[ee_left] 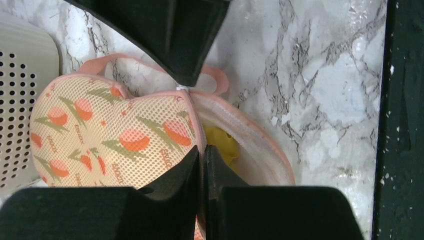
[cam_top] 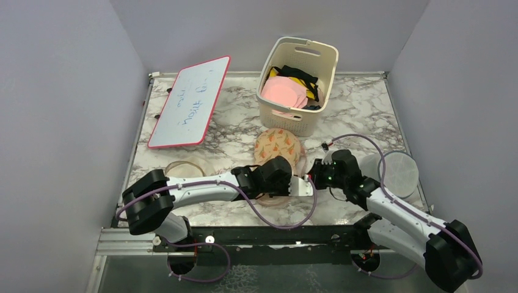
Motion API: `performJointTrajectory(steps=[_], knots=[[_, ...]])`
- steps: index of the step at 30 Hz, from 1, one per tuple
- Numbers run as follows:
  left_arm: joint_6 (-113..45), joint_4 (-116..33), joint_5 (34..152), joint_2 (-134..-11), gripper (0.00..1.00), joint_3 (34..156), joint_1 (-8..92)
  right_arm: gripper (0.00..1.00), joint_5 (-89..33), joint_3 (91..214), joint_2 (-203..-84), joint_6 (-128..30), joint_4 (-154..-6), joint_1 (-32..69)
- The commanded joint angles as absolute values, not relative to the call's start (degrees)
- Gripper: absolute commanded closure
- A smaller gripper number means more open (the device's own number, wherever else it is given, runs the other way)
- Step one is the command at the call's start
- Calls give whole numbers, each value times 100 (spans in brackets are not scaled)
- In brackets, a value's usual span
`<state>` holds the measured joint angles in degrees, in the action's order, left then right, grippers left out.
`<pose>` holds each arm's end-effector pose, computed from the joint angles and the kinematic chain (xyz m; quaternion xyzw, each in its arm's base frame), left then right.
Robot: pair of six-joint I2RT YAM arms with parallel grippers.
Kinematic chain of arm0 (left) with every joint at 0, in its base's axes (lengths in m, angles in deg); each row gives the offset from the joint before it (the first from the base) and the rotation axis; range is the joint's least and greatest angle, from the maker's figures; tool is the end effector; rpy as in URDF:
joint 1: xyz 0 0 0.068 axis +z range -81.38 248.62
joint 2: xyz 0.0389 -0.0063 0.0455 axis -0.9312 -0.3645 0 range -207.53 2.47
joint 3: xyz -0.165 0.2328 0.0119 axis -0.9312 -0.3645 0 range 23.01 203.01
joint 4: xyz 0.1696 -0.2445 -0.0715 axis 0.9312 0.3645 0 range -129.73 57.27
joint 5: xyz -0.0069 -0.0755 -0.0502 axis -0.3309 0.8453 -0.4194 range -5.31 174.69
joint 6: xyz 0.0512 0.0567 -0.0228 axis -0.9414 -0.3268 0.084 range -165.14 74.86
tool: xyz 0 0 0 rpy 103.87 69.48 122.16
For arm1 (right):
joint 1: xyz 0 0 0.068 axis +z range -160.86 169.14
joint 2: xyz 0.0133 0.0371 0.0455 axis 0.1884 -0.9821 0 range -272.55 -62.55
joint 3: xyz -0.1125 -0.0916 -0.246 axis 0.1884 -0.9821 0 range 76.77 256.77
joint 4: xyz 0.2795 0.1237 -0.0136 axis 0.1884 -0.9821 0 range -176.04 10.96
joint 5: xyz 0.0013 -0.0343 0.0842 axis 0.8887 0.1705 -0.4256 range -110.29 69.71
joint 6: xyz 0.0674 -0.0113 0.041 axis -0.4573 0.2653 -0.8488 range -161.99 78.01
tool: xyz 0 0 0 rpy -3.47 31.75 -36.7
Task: Unzip the laundry bag and remove the bra
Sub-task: Unzip the laundry bag at the center of the board.
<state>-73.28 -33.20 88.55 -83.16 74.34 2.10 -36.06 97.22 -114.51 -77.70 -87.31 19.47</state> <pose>0.1478 -0.3520 0.1816 0.6777 0.6056 -0.1657 0.3827 0.1952 0.1359 0.1407 -0.0161 0.8987 0.3332 0.2847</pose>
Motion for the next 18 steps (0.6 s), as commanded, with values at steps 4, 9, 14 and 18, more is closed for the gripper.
performJointTrajectory(steps=[4, 9, 14, 18], knots=[[-7790, -3039, 9112, -7655, 100, 7151, 169, 99, -2316, 9843, -12413, -7565, -7608, 1946], [-7846, -3049, 9172, -7560, 100, 7067, 171, 99, -1635, 10039, -13200, -7334, -6778, 1936], [-7879, -2997, 8963, -7634, 100, 7039, 173, 99, -1196, 10233, -13434, -7162, -6571, 1912], [-7911, -2997, 8663, -7647, 100, 7004, 176, 99, -1388, 10124, -13096, -7179, -6803, 1911]])
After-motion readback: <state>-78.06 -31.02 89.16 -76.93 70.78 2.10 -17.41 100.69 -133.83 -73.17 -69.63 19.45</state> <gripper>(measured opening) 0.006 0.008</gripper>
